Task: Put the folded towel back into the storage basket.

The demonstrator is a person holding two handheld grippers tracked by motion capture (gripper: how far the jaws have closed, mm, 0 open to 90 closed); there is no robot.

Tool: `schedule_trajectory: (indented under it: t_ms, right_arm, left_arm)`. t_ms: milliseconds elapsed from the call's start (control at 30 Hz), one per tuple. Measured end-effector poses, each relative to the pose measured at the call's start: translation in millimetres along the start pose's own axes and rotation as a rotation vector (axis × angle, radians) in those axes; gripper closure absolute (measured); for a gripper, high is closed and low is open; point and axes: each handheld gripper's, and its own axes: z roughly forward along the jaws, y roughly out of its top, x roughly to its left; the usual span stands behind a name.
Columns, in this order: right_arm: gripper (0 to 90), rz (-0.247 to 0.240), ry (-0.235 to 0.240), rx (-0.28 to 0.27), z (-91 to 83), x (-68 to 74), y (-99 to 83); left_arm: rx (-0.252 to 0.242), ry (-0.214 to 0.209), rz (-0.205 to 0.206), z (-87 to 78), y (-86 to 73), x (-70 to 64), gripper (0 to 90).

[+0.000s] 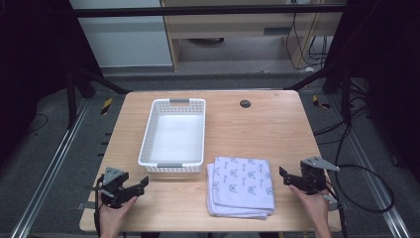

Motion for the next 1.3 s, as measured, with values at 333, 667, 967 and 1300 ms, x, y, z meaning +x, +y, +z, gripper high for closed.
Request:
schedule_trajectory:
  t_ms: [333, 667, 967, 1300]
  right_arm:
    - [17.8, -0.032, 0.0, -0.021, -2.5, 6.3, 1.3]
    - [18.6, -0.032, 0.007, -0.059, -8.4, 10.9, 5.5]
    - [21.7, -0.033, 0.062, -0.069, -10.8, 17.2, 11.7]
    - [22.9, -0.024, 0.075, -0.07, -15.2, 19.6, 21.9]
  left_arm:
    - [-0.03, -0.026, 0.008, -5.3, 0.6, -7.2, 26.0]
    - [-0.058, -0.037, 0.026, -10.2, 1.4, -14.9, 29.6]
    - [-0.081, -0.068, 0.065, -13.4, 4.2, -29.5, 30.5]
    - [-0.09, -0.095, 0.079, -13.7, 12.5, -41.0, 30.5]
